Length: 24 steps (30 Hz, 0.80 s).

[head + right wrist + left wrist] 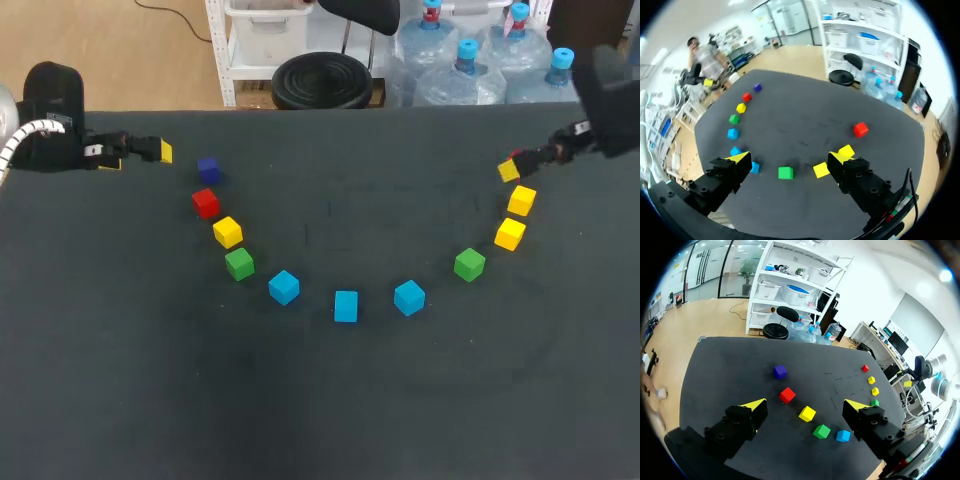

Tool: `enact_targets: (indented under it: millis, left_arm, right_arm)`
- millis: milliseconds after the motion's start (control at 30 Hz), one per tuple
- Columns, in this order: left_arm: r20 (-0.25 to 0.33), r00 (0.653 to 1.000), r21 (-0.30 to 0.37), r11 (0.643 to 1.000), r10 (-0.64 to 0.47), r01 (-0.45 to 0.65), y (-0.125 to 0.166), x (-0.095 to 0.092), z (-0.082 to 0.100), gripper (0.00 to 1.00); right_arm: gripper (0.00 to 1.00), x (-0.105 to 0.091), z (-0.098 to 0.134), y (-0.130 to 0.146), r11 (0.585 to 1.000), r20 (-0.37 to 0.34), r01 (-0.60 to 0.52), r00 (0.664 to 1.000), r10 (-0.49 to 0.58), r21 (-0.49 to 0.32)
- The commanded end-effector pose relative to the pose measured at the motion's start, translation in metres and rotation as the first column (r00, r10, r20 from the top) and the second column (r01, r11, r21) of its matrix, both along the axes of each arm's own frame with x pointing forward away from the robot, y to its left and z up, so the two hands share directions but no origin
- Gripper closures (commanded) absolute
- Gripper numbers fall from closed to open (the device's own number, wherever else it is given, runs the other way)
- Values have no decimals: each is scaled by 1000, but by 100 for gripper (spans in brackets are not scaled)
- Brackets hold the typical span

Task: Place the blue cubes, place green cubes on the blue cubes, place the yellow cubes on the green cubes, then place the red cubes on the yellow cubes, and place purple cube on the red cubes.

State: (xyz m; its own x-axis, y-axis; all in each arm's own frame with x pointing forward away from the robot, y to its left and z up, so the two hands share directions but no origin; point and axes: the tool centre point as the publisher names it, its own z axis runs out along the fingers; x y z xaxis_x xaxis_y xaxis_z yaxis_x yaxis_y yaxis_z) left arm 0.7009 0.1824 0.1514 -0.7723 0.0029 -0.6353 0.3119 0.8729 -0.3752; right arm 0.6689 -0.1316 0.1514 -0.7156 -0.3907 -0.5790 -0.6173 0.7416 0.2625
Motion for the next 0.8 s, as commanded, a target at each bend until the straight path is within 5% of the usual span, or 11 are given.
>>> enact_targets:
  millis: [33, 533, 800]
  left_arm:
    - [6, 1000, -9, 1000, -5, 5, 2, -1, -1, 0]
    - [6, 1000, -9, 1000, -5, 5, 2, -1, -1, 0]
    - [6, 1000, -9, 1000, -5, 5, 2, -1, -1, 0]
  right_arm:
    - [0, 6, 1, 9, 998, -30, -69, 997, 69, 8]
    - [0, -17, -21, 63, 981, -123, -192, 975, 187, -22]
    - [0, -32, -32, 80, 963, -154, -241, 963, 222, -117]
